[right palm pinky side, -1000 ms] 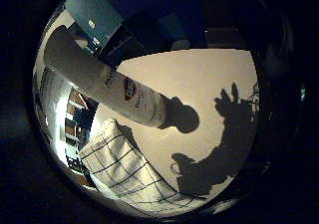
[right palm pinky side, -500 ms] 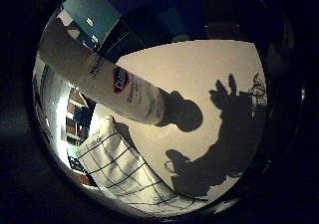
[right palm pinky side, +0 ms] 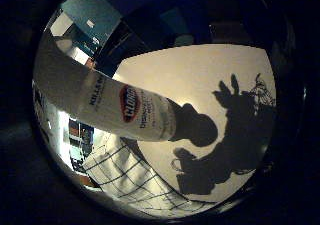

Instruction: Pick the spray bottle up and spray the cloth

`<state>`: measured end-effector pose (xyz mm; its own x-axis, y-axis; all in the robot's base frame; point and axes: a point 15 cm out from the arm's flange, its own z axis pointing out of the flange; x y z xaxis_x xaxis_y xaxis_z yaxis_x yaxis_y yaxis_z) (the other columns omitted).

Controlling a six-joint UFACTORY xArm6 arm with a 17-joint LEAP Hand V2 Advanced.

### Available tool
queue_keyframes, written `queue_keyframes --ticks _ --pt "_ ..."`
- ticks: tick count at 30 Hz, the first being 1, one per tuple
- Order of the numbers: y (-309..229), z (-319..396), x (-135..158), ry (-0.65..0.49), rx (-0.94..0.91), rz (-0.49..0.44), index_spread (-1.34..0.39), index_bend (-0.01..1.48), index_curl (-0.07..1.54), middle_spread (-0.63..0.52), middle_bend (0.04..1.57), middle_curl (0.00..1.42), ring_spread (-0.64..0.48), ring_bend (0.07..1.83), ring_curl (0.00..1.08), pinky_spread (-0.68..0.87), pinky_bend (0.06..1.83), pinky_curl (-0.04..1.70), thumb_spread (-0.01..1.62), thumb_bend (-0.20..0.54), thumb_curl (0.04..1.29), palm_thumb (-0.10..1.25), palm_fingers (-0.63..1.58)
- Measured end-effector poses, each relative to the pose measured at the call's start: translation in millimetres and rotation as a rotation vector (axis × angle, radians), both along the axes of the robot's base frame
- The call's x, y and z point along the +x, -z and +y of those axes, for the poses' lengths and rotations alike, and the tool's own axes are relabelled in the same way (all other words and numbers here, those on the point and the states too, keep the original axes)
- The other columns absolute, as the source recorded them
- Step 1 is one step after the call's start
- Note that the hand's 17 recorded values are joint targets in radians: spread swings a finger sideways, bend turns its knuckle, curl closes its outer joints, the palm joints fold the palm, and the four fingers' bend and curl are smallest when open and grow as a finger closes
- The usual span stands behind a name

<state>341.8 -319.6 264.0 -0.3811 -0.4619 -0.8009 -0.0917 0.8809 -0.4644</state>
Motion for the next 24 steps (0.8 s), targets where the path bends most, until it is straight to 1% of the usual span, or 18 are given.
queue_keyframes --ticks 5,8,11,14,17,18,20,21,24 --pt "7.5 -6.1 5.3 -0.001 0.017 0.008 -0.12 0.16 0.3 0.05 0.38 0.44 0.07 0.69 0.37 0.33 0.47 0.31 1.0 -0.022 0.4 0.77 0.24" --pt "12.0 -7.4 7.7 -0.004 0.027 0.013 -0.12 0.16 0.29 0.02 0.41 0.46 0.02 0.75 0.39 0.31 0.49 0.31 1.0 -0.022 0.4 0.77 0.27" --pt "20.0 -8.9 8.7 -0.004 0.042 0.021 -0.12 0.16 0.3 -0.02 0.45 0.48 -0.04 0.82 0.42 0.23 0.54 0.32 0.99 -0.02 0.4 0.8 0.33" --pt "27.0 -11.1 11.1 -0.007 0.057 0.027 -0.15 0.18 0.32 -0.08 0.51 0.52 -0.11 0.91 0.45 0.08 0.63 0.34 0.97 -0.011 0.42 0.88 0.45" --pt "32.8 -17.8 12.8 -0.005 0.071 0.028 -0.2 0.19 0.33 -0.15 0.59 0.56 -0.18 1.0 0.48 -0.08 0.79 0.36 0.95 -0.011 0.43 0.94 0.68" --pt "34.6 -19.5 12.1 -0.002 0.073 0.03 -0.24 0.21 0.35 -0.18 0.62 0.58 -0.21 1.04 0.49 -0.17 0.89 0.39 0.94 -0.01 0.44 0.97 0.84" --pt "36.0 -19.3 11.8 -0.005 0.069 0.031 -0.28 0.21 0.38 -0.21 0.65 0.61 -0.23 1.06 0.51 -0.25 0.96 0.41 0.93 -0.007 0.45 1.02 0.94" --pt "36.2 -19.3 11.7 -0.005 0.067 0.031 -0.31 0.22 0.4 -0.23 0.67 0.62 -0.24 1.06 0.5 -0.3 0.97 0.41 0.93 -0.012 0.45 1.04 1.05" --pt "36.1 -19.1 12.2 -0.005 0.063 0.028 -0.35 0.3 0.47 -0.24 0.73 0.65 -0.23 1.08 0.51 -0.38 0.96 0.42 0.94 -0.017 0.45 1.05 1.17"
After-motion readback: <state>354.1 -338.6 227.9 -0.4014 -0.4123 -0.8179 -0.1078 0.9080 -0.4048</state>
